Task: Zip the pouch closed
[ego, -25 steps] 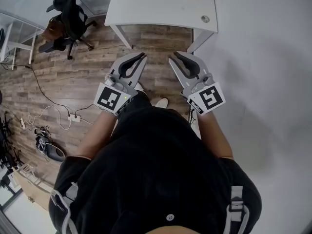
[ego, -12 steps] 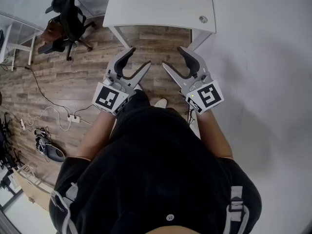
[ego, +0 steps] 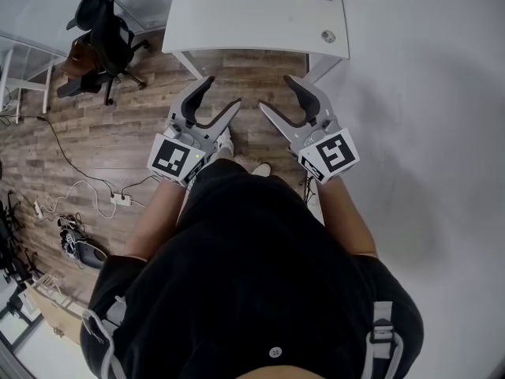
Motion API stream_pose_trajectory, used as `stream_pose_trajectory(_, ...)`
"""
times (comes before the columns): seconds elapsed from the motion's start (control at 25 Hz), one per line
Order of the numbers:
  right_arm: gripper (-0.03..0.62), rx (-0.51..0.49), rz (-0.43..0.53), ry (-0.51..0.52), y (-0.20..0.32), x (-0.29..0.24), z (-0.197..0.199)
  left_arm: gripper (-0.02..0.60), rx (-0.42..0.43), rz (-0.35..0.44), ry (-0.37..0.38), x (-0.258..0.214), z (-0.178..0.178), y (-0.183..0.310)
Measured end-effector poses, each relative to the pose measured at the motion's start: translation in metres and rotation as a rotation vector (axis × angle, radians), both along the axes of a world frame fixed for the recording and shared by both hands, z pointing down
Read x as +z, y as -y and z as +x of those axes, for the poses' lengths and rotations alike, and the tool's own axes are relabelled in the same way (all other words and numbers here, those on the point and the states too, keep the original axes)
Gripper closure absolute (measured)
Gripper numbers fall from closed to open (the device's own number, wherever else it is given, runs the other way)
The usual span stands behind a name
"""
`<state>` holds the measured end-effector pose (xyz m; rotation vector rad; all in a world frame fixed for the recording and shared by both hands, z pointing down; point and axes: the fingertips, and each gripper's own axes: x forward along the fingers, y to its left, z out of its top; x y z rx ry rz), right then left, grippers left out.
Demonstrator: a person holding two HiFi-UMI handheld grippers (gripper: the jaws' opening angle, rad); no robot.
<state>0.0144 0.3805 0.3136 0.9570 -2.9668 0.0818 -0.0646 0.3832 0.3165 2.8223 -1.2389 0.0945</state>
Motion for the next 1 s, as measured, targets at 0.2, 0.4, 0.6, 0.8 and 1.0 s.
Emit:
stream_pose_trajectory(0.2,0.307,0.025,-0.004,-0.011,0.042,-0.002,-0.012,0.316,0.025,0.001,-0.002,0.001,-0.011,0.044)
stream_pose_trajectory(0.4,0.307,0.034,-0.019,-0.030,0.087,0.002,-0.038,0.316,0.038,-0.004,-0.010,0.005,-0.036,0.092)
stream_pose_trajectory(0.6,0.307,0.044,-0.035,-0.047,0.129,0.001,-0.067,0.316,0.055,-0.013,-0.026,0.000,-0.063,0.134)
stream_pose_trajectory(0.8,0.307,0.058,-0.048,-0.047,0.161,0.003,-0.098,0.316,0.070,-0.018,-0.037,0.002,-0.094,0.167)
stream_pose_trajectory(1.0,0.307,0.096,-0.039,-0.075,0.191,0.006,-0.124,0.316,0.084,-0.015,-0.044,0.007,-0.126,0.199)
